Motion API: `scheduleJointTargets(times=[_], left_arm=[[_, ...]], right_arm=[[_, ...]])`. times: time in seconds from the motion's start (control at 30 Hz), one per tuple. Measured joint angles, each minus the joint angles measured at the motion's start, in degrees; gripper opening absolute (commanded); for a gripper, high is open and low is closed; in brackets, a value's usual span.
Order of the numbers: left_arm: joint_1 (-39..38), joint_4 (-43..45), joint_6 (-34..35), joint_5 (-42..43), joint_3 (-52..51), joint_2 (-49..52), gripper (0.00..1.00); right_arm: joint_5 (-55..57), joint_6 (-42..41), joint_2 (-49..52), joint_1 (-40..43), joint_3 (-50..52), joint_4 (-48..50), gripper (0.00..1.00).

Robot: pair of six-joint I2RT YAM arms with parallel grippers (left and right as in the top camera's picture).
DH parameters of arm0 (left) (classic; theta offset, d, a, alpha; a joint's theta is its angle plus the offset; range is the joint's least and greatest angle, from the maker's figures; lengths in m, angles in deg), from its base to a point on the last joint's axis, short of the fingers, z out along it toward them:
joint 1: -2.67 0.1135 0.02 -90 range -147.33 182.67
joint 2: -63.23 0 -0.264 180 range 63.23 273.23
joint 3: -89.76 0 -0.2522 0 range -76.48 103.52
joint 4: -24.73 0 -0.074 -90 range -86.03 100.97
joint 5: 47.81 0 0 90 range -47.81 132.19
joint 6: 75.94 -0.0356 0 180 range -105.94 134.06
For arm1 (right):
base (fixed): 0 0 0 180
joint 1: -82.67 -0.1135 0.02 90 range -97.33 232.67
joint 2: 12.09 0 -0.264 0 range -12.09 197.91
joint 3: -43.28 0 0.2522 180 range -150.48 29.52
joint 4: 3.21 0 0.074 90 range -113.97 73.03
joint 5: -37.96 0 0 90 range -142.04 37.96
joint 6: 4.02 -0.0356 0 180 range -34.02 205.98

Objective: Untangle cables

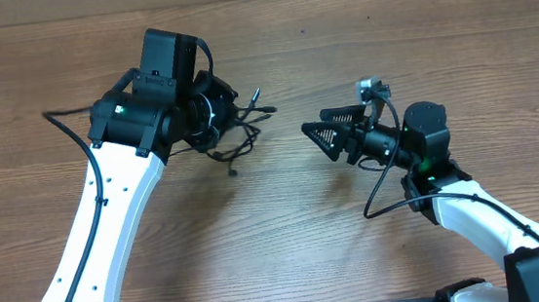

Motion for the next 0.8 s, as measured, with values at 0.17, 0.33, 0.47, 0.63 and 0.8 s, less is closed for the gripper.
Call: scheduleJointTargets(times=[0.17,0.33,0.47,0.63,0.8], left_arm=[[0.22,0.5,-13.9,0.98,0.0,0.0,0.04],[-0.57,2.62,-20.02,0.15,0.0,0.0,0.04],[-0.92,3.63,-18.34,-1.42,0.0,0.0,0.05],[-1.31,8.02,-32.5,6.67,0.0,0.0,0.04],[-1.79,5.03,-50.75,19.5,0.0,0.0,0.04]], right_arm=[[-2.54,-1.68,0.0,0.94,0.0,0.02,0.76],[-3.48,-2.32,0.0,0.94,0.0,0.46,0.76],[-4.02,-2.49,0.0,0.94,0.0,0.52,0.77],[-5.22,-2.47,0.0,0.94,0.0,1.66,0.77],[-6.08,-2.54,0.0,0.94,0.0,2.12,0.76]])
